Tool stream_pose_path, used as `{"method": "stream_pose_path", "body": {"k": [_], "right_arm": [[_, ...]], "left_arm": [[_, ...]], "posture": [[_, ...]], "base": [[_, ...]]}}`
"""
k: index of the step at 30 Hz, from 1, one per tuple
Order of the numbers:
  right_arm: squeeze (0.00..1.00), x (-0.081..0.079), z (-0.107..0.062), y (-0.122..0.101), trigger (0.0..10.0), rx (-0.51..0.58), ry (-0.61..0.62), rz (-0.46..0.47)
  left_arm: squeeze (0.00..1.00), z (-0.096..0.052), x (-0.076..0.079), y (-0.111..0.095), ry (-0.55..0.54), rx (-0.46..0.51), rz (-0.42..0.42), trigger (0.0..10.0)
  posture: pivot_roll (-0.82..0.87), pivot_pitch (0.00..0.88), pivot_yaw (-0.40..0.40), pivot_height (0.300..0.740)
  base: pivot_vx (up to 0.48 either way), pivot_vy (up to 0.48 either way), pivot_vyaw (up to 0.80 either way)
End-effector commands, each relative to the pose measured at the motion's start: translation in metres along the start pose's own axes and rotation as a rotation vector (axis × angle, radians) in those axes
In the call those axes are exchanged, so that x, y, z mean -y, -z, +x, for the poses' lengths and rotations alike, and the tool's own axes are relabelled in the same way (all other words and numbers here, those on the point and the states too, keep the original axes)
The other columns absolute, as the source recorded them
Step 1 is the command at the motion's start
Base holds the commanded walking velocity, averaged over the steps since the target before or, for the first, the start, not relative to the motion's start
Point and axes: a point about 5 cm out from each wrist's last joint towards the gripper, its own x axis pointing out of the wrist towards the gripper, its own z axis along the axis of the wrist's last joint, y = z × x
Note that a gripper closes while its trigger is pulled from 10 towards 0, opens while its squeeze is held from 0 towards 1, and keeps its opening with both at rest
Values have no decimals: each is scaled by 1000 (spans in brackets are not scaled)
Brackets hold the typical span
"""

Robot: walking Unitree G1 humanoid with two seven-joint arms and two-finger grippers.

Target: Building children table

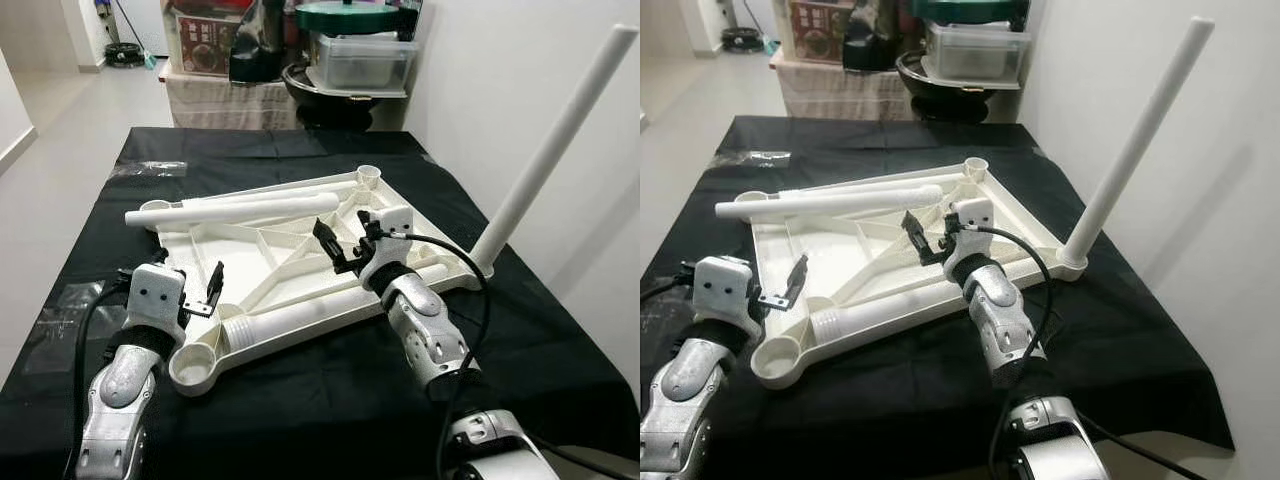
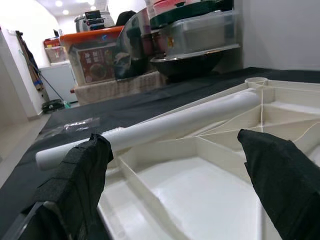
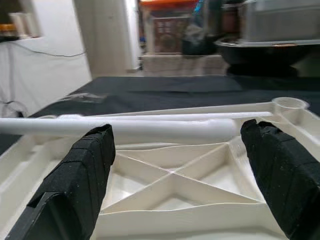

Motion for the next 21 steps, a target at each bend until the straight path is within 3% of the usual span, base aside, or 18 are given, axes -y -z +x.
{"method": "stream_pose_path", "body": {"k": [1,2,5,10,14,17,19,21], "right_arm": [[0,0,-3,-2,10000,-1,11,17],[0,-1,-4,-4,10000,4,13,48],[0,-3,-5,-8,10000,-8,-5,-30],[0,-3,-7,-9,10000,3,3,16],[0,-4,-8,-10,10000,6,2,26],[0,-5,-9,-9,10000,-33,-8,-2],[0,-6,-10,-8,10000,-66,-19,-27],[0,-15,-16,-4,10000,-173,-90,-49]], "left_arm": [[0,-6,0,3,-2,-28,7,10000],[0,-7,1,4,1,-32,8,10000],[0,-8,1,2,1,-31,4,10000],[0,-8,2,0,2,-25,1,10000],[0,-8,3,-1,0,-24,-5,10000],[0,-9,3,-1,-4,-24,3,10000],[0,-9,2,0,-7,-26,6,10000],[0,-11,0,1,-19,-38,8,10000]], "posture": [[93,0,-99,740],[94,0,-99,740],[95,0,-99,740],[98,0,-98,740],[96,0,-95,740],[92,0,-94,740],[92,0,-94,740],[89,0,-94,740]], "base": [[0,476,800],[0,476,800],[0,480,763],[0,479,793],[0,476,0],[0,0,0],[0,0,0],[0,0,0]]}}
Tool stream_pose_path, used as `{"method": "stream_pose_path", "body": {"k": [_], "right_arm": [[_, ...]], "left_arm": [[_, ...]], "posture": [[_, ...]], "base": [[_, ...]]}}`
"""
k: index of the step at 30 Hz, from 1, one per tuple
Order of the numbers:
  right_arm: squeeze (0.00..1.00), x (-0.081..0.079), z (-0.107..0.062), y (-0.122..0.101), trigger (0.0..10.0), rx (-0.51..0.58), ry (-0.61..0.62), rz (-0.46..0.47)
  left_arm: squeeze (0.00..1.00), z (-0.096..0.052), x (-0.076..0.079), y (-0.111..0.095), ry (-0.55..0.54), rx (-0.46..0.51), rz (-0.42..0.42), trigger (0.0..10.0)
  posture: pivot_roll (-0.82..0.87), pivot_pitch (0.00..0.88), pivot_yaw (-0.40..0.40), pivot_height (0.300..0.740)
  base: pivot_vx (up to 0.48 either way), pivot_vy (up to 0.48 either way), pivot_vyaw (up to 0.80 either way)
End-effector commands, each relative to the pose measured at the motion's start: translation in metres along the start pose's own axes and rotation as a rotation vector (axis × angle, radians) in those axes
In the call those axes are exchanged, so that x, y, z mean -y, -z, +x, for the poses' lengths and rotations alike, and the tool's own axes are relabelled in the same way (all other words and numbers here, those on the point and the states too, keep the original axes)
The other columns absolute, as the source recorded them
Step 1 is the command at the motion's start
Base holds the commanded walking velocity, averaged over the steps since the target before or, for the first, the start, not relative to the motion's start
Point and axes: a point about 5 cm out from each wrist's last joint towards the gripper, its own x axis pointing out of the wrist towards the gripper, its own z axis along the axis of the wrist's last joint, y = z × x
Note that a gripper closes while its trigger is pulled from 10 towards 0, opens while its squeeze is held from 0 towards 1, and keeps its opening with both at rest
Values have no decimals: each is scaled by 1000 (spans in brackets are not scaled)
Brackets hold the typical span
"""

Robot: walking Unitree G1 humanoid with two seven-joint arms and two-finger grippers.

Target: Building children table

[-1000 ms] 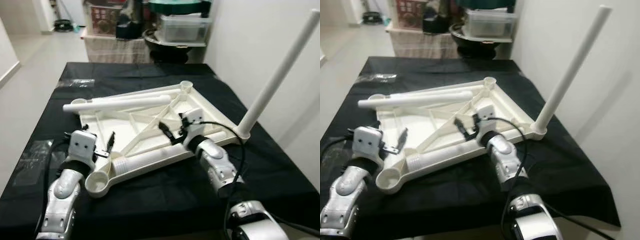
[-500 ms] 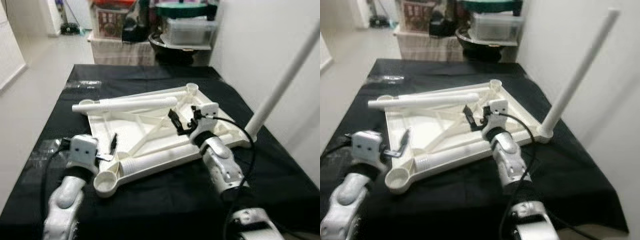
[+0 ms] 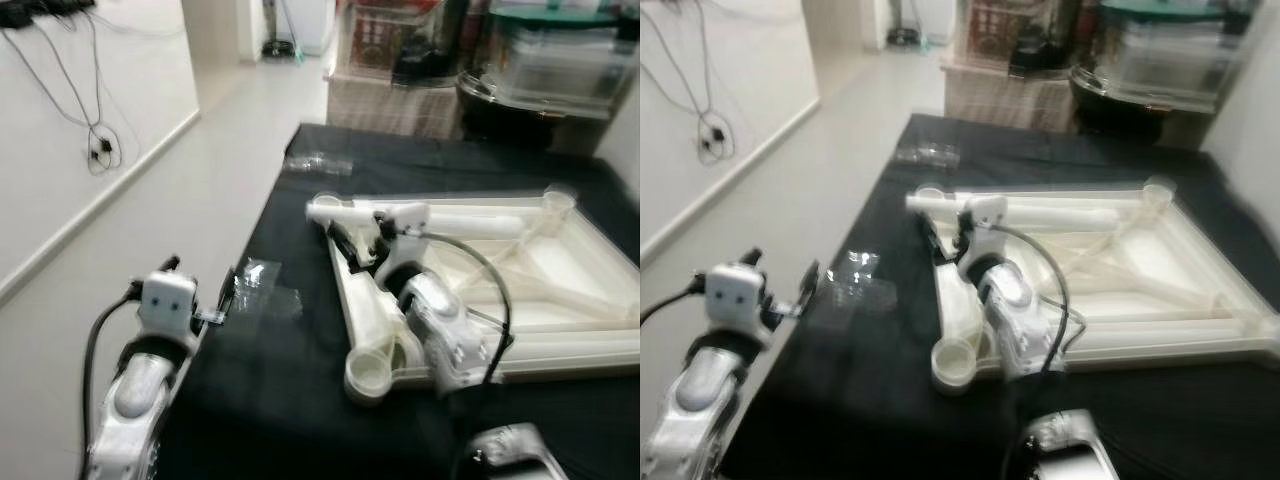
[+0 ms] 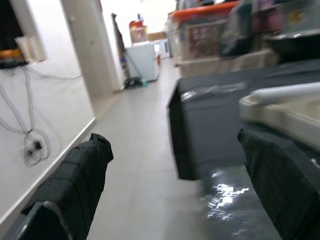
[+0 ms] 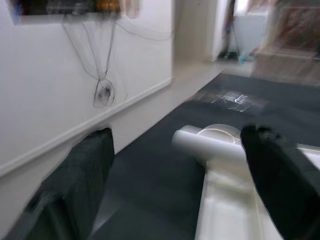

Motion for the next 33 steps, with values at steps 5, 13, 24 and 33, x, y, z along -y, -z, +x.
{"method": "stream_pose_path", "body": {"k": [5,13,24,33], "right_arm": [[0,-8,-9,23,10000,-232,-57,-63],[0,5,-8,59,10000,-485,109,-36],[0,-11,0,73,10000,-580,24,-4],[0,-25,-1,90,10000,-669,-49,10]], "left_arm": [[0,-2,4,5,2,-32,-5,10000],[0,-2,6,8,5,-50,-3,10000],[0,0,9,9,9,-56,-3,10000],[0,1,8,8,0,-56,7,10000]], "posture": [[78,0,-95,740],[85,0,-110,740],[90,0,-117,740],[96,0,-127,740]], "base": [[0,0,0],[0,0,0],[0,0,0],[0,0,0]]}}
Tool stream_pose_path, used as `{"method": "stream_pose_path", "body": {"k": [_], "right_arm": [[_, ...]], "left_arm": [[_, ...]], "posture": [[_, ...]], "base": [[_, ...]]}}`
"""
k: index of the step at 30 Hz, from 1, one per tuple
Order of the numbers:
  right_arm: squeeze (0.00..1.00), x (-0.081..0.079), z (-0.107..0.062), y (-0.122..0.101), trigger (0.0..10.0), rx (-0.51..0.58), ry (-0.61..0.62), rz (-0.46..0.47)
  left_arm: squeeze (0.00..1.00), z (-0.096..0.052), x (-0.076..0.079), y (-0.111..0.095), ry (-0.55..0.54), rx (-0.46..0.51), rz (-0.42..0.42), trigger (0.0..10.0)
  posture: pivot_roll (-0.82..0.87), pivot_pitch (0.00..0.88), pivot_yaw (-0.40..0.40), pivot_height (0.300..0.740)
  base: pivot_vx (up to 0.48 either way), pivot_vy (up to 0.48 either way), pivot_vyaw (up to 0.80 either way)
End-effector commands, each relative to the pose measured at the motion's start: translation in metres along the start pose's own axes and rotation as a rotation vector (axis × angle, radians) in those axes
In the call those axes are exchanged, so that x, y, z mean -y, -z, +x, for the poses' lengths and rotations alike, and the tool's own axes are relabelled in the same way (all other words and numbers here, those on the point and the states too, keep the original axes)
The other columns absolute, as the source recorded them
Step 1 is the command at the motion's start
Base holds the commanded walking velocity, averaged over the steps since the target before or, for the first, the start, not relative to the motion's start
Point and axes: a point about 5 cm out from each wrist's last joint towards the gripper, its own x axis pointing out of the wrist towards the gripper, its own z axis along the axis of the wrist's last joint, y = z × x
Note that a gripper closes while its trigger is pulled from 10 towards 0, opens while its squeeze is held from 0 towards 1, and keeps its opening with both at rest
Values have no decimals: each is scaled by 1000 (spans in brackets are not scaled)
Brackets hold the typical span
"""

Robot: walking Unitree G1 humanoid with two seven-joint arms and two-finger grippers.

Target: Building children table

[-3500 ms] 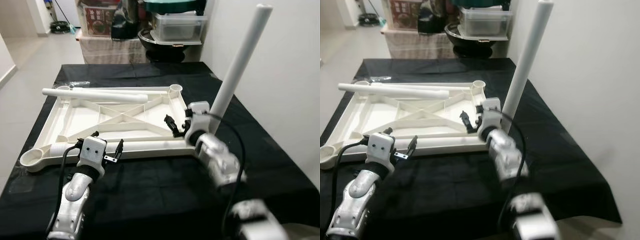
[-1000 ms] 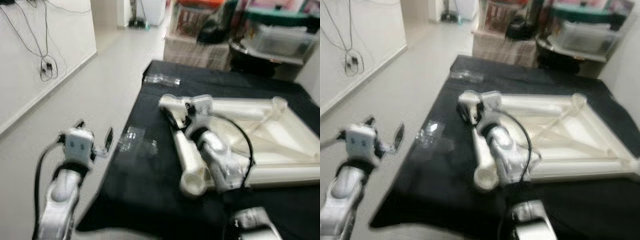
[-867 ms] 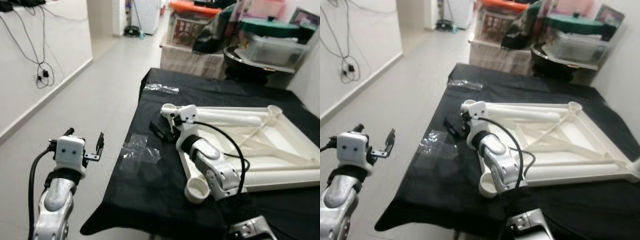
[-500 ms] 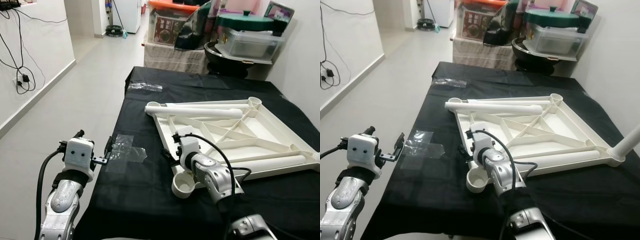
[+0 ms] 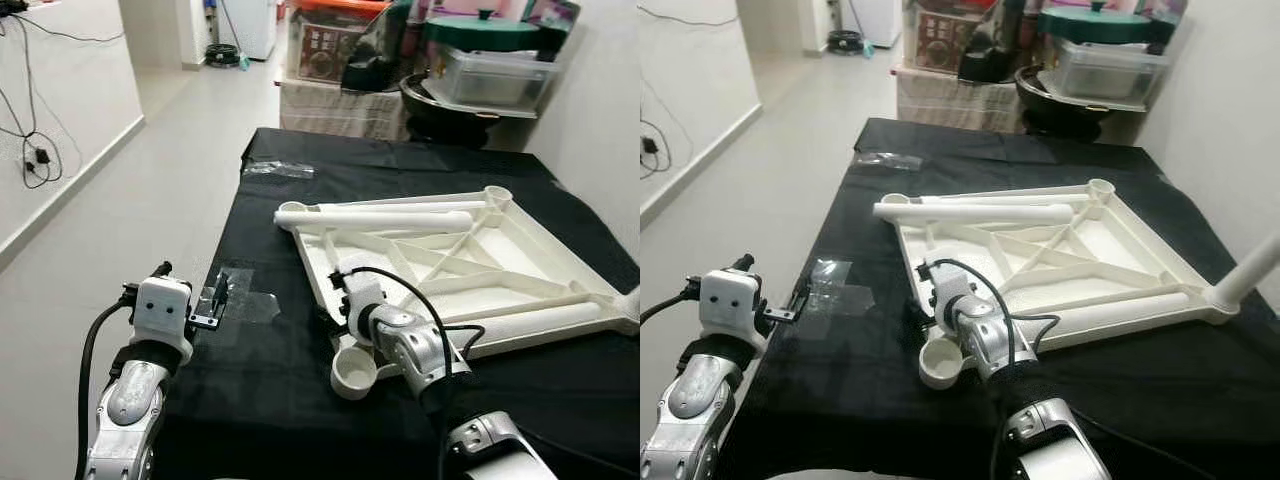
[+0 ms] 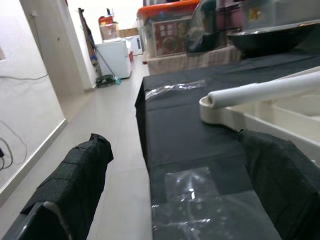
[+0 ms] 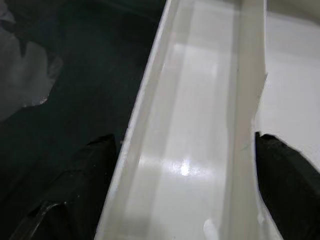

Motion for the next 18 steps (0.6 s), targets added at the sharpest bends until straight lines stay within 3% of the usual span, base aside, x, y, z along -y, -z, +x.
{"method": "stream_pose_path", "body": {"k": [1,2,5,8,13,18], "right_arm": [[0,4,4,7,10000,-30,8,62],[0,14,2,-3,10000,20,55,59],[0,25,-1,-16,10000,79,100,46],[0,27,-4,-18,10000,87,85,4],[0,16,-3,9,10000,-23,-21,-80],[0,17,-3,23,10000,-65,-31,-137]], "left_arm": [[0,0,-1,4,-4,-25,12,10000],[0,0,-1,6,-6,-29,14,10000],[0,-1,-1,8,-3,-37,14,10000],[0,0,3,9,12,-41,10,10000],[0,2,4,10,22,-48,16,10000],[0,2,3,11,21,-52,20,10000]], "posture": [[96,0,-127,740],[89,0,-125,740],[84,0,-122,740],[84,0,-122,740],[80,0,-119,740],[80,0,-124,740]], "base": [[0,0,0],[0,0,0],[0,0,0],[0,0,0],[0,0,0],[0,0,0]]}}
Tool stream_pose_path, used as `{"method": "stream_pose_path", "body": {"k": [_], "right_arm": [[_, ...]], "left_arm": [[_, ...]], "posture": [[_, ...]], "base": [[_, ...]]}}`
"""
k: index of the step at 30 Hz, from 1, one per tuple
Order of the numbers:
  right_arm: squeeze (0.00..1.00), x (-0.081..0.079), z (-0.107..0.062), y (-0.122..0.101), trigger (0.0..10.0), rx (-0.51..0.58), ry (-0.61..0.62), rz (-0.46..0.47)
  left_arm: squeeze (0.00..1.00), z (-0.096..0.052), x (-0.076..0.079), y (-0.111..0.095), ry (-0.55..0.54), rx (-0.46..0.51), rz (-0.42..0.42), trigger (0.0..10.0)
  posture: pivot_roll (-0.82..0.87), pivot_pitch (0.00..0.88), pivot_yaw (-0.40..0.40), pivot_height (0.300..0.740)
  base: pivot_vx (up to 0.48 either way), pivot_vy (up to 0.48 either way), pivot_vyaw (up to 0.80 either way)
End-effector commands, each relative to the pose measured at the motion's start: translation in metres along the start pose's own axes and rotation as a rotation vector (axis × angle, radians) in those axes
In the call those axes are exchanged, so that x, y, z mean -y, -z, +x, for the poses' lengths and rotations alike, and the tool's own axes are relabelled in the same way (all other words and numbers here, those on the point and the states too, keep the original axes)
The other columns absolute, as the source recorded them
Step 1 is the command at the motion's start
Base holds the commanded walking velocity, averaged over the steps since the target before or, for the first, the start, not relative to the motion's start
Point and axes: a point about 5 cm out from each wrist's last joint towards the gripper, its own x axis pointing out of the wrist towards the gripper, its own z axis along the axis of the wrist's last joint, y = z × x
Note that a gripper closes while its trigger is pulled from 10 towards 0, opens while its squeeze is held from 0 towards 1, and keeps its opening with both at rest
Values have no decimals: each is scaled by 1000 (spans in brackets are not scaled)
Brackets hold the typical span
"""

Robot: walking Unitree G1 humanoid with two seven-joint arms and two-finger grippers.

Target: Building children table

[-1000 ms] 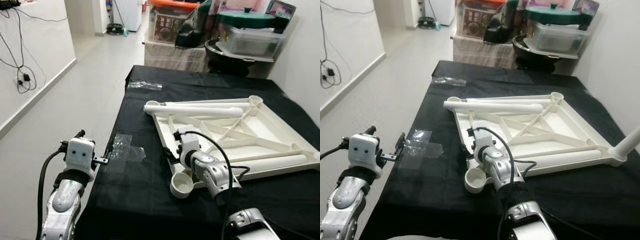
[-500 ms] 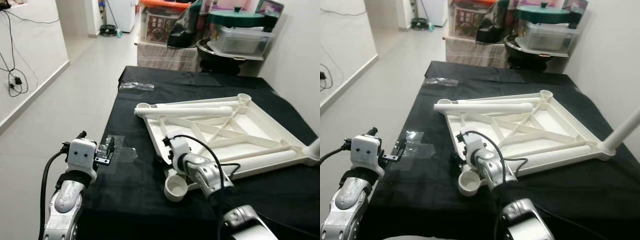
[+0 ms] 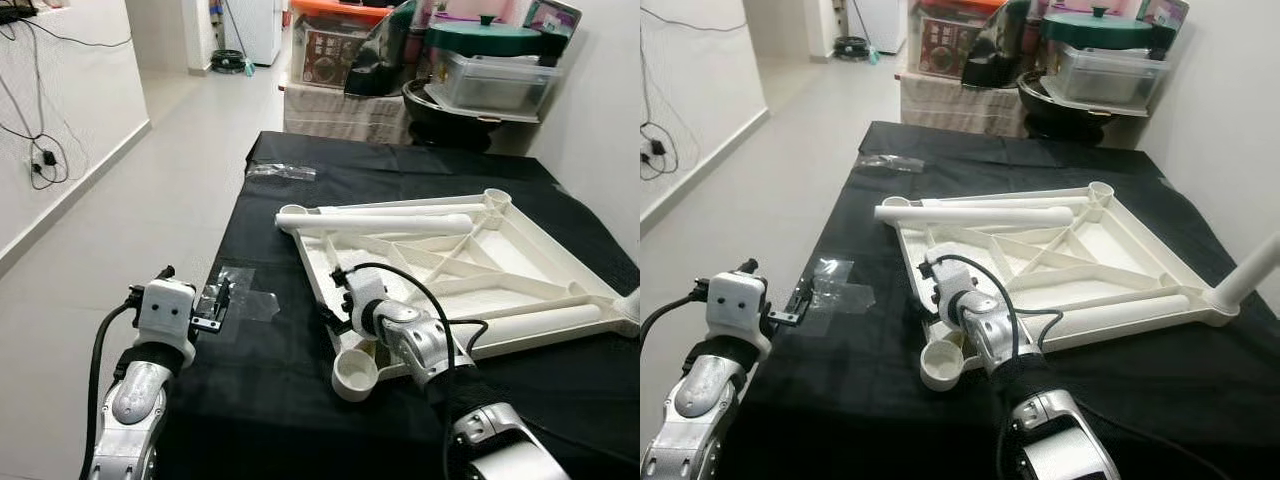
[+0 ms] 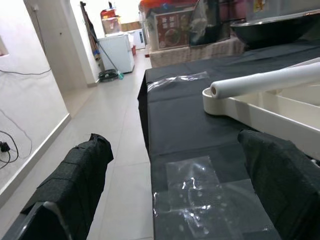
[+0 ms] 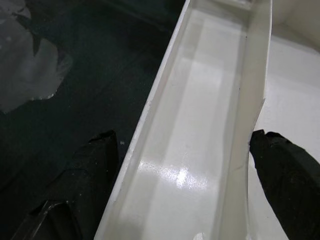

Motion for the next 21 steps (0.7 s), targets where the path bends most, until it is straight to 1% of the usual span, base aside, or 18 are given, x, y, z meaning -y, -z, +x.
{"method": "stream_pose_path", "body": {"k": [1,2,3,4,5,6,7,8,9,10,11,13,15,16,17,19,20,21], "right_arm": [[0,-3,1,23,10000,-85,-27,-18],[0,2,1,14,10000,-23,12,8],[0,2,1,14,10000,-23,12,8],[0,7,-1,0,10000,59,43,38],[0,10,-2,-10,10000,116,63,61],[0,10,-2,-10,10000,116,63,61],[0,15,-7,-29,10000,241,113,83],[0,18,-12,-44,10000,340,150,98],[0,18,-18,-56,10000,429,154,109],[0,17,-22,-64,10000,482,152,116],[0,17,-22,-64,10000,482,152,116],[0,7,-25,-66,10000,504,95,100],[0,-4,-24,-62,10000,487,22,90],[0,-13,-21,-54,10000,439,-39,76],[0,-13,-21,-54,10000,439,-39,76],[0,-24,-16,-40,10000,360,-105,49],[0,-27,-15,-35,10000,329,-118,39],[0,-27,-15,-35,10000,329,-118,39]], "left_arm": [[0,0,1,4,13,-23,9,10000],[0,0,0,4,12,-24,9,10000],[0,0,0,4,12,-24,9,10000],[0,-1,0,5,11,-25,9,10000],[0,-1,0,5,10,-26,9,10000],[0,-1,0,5,10,-26,9,10000],[0,-1,1,5,12,-27,10,10000],[0,-1,2,6,13,-27,10,10000],[0,-1,2,6,15,-28,10,10000],[0,0,2,6,15,-28,10,10000],[0,0,2,6,15,-28,10,10000],[0,0,2,7,15,-30,12,10000],[0,0,2,7,15,-30,12,10000],[0,0,2,8,16,-31,12,10000],[0,0,2,8,16,-31,12,10000],[0,0,3,8,17,-32,11,10000],[0,0,3,9,18,-33,11,10000],[0,0,3,9,18,-33,11,10000]], "posture": [[80,0,-124,740],[80,0,-124,740],[80,0,-124,740],[79,0,-124,740],[79,0,-124,740],[79,0,-124,740],[76,0,-122,740],[76,0,-121,740],[75,0,-121,740],[75,0,-121,740],[75,0,-121,740],[75,0,-121,740],[75,0,-121,740],[75,0,-122,740],[75,0,-122,740],[74,0,-122,740],[74,0,-123,740],[74,0,-123,740]], "base": [[0,0,0],[0,0,0],[0,0,0],[0,0,0],[0,0,0],[0,0,0],[0,0,0],[0,0,0],[0,0,0],[0,0,0],[0,0,0],[0,0,0],[0,0,0],[0,0,0],[0,0,0],[0,0,0],[0,0,0],[0,0,0]]}}
